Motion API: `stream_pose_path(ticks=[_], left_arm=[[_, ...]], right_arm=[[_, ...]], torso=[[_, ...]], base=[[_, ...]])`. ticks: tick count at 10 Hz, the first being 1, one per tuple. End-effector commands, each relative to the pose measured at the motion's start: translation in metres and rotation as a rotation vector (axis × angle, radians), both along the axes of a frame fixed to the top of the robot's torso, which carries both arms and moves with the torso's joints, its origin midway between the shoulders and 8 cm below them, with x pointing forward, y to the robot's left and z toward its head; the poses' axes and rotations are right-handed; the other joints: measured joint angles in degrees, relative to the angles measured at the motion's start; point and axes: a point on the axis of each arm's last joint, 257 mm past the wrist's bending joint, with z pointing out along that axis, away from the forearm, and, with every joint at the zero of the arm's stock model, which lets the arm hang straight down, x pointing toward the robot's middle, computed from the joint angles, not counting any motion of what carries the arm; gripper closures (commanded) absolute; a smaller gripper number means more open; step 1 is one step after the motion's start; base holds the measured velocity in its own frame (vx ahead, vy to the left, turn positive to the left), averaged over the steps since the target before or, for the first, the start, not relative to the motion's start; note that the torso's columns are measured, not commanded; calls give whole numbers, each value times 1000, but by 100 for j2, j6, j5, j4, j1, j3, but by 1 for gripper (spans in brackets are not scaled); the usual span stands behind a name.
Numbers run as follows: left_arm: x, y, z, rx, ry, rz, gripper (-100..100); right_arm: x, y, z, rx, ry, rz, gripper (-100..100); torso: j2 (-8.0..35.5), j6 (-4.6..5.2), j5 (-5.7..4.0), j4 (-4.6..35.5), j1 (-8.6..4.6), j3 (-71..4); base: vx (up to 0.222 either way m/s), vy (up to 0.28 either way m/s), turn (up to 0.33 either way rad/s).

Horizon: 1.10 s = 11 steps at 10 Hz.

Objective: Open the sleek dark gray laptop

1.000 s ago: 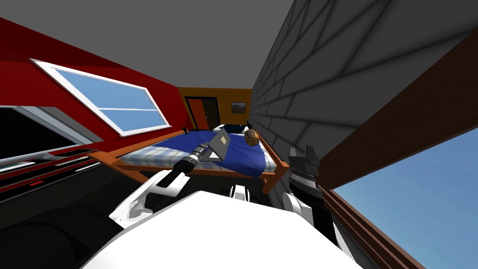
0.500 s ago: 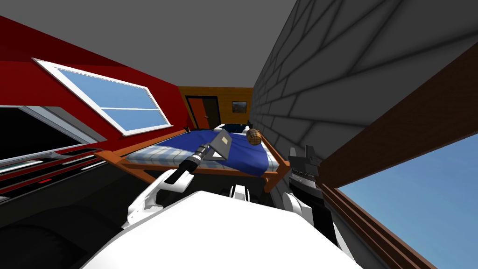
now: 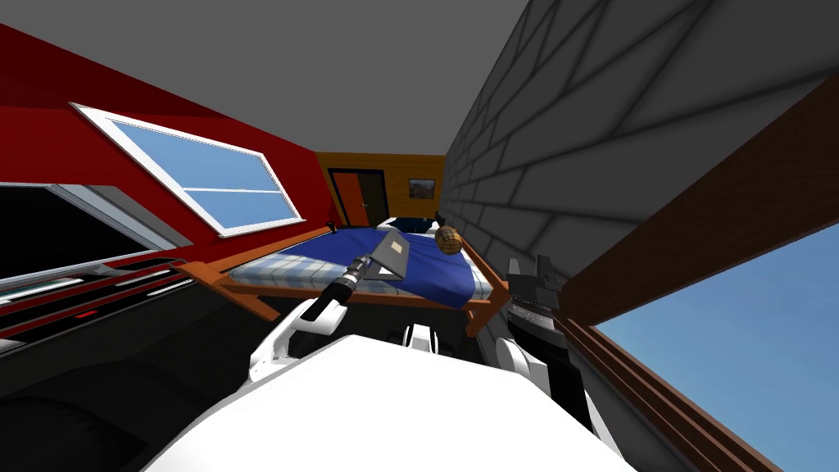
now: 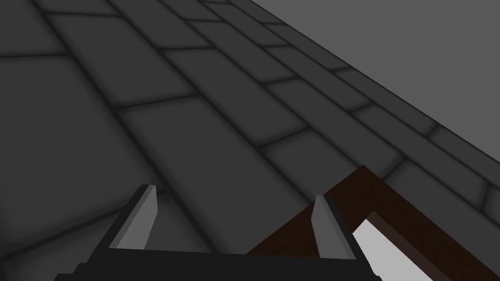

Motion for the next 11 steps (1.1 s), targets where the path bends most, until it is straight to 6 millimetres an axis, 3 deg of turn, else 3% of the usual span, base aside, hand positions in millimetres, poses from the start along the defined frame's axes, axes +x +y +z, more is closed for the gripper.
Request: stream_pose_path(ticks=[1, 2, 3, 6, 7, 11], left_arm=[[10, -6, -20, -98, 1, -7, 100], [14, -9, -28, -140, -2, -8, 100], [11, -4, -23, -109, -2, -4, 100], [20, -9, -44, -199, -11, -5, 100], [18, -19, -30, -190, -11, 0, -100], [17, -29, -14, -189, -11, 16, -100]], right_arm=[[0, 0, 0, 0, 0, 0, 0], [0, 0, 0, 0, 0, 0, 0], [0, 0, 0, 0, 0, 0, 0], [0, 0, 0, 0, 0, 0, 0], [0, 0, 0, 0, 0, 0, 0], [0, 0, 0, 0, 0, 0, 0]], torso=[[-4, -2, -3, 1, 1, -3], [-2, -5, -2, 4, 12, -3], [4, -10, -1, 9, 23, 0], [42, -24, -10, 32, 25, 22], [47, -32, -12, 34, 19, 25], [49, -30, -17, 37, 13, 25]], base=[[-37, 61, -9], [-40, 77, -9], [-22, 35, -7], [-28, 62, -2], [-12, 56, -67], [-10, 47, -54]])
